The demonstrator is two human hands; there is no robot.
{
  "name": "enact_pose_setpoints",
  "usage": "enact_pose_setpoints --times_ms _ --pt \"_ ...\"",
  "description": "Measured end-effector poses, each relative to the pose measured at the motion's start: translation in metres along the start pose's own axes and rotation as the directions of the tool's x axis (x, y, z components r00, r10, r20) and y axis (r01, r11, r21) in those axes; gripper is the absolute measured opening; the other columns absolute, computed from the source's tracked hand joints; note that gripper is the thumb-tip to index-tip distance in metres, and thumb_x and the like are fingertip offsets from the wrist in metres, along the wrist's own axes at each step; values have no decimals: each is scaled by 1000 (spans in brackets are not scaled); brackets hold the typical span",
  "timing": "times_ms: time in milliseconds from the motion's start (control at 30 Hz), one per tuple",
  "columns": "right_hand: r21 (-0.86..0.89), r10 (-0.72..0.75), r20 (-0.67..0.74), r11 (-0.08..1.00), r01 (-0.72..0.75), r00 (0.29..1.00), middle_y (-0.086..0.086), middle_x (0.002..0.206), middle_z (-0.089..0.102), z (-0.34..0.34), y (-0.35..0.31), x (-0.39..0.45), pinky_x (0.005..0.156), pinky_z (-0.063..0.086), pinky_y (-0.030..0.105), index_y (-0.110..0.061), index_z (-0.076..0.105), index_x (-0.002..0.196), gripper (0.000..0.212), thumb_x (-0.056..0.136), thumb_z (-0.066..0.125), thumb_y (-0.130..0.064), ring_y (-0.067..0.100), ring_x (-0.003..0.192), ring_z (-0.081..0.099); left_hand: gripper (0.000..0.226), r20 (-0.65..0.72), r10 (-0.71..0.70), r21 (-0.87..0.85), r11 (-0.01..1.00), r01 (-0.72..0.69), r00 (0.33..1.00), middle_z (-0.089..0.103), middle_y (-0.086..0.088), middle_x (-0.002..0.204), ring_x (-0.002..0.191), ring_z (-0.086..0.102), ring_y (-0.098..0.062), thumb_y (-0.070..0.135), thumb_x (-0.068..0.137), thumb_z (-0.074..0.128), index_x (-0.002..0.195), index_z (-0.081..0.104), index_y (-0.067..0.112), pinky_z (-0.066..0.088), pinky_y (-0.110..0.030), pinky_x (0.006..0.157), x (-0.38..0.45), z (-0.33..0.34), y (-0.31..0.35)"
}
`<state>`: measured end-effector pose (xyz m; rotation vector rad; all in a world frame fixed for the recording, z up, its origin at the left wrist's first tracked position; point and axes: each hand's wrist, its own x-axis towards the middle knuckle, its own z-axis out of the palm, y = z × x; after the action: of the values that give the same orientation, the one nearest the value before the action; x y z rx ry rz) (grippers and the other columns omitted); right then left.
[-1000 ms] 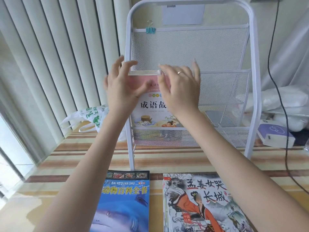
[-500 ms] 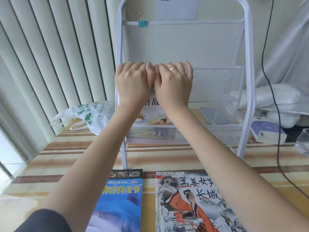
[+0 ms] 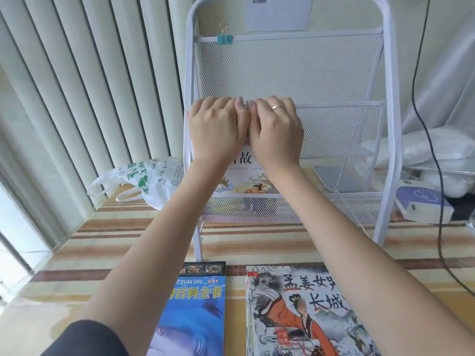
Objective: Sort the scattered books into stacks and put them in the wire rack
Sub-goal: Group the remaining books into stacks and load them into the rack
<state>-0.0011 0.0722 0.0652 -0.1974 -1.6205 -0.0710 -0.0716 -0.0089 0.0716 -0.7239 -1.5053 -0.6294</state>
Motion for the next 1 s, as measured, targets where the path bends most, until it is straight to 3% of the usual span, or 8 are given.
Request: enact_pose_setpoints --times_ms 133,233,367,500,667,833,900,1000 --pt "7 12 62 1000 -12 998 5 74 63 -3 -2 0 62 46 36 -10 65 74 33 93 46 -29 29 73 57 36 50 22 -38 999 -20 999 66 -2 70 76 63 -25 20 94 37 67 61 14 36 -32 79 -4 -4 2" --pt "-11 133 230 991 -134 964 9 122 60 -13 -12 -6 99 35 51 -15 65 106 37 94 36 -33 32 114 53 39 111 -23 -8 1000 24 994 65 -5 121 124 52 -23 26 97 34 114 66 14 25 -36 107 -17 -8 8" --pt "-69 241 493 969 -238 836 -3 159 -3 -41 -17 -33 109 5 65 -34 9 150 58 97 33 -31 24 146 3 52 298 -84 -19 995 94 951 32 -19 151 142 27 -29 30 99 33 146 32 6 14 -43 117 -52 -25 27" --pt "-34 246 748 942 -335 617 -6 159 -11 -79 0 -53 109 9 67 -46 -19 142 84 94 43 -17 24 146 -2 62 531 -15 -124 988 95 847 14 -15 158 147 11 -25 29 95 32 150 19 4 11 -40 119 -89 -57 40" --pt "5 351 780 824 -566 518 -1 158 14 -128 15 -81 112 18 34 -34 10 150 67 96 47 -20 20 145 14 67 782 77 -314 905 286 618 -13 -2 159 147 -9 -16 37 98 32 153 4 10 7 -32 119 -123 -92 63" --pt "-3 468 654 788 -616 595 -5 137 47 -183 20 -126 102 19 13 -17 54 124 32 92 54 -12 14 133 37 51 844 -176 -183 794 580 507 30 -8 149 137 32 -25 20 90 56 139 42 12 31 -31 104 -154 -126 70" --pt "-92 574 679 686 -722 458 -6 128 51 -201 36 -143 96 34 20 -19 51 125 34 91 57 -17 14 119 49 52 915 -335 -14 529 848 223 40 -10 139 129 41 -26 26 90 56 138 41 11 32 -30 98 -165 -137 71" --pt "-299 625 778 463 -834 68 -4 138 43 -215 48 -163 91 44 30 -23 37 136 50 92 56 -36 15 114 52 64 947 -266 234 189 954 -180 54 -11 126 110 56 -25 46 86 54 136 39 9 44 -33 90 -175 -142 80"
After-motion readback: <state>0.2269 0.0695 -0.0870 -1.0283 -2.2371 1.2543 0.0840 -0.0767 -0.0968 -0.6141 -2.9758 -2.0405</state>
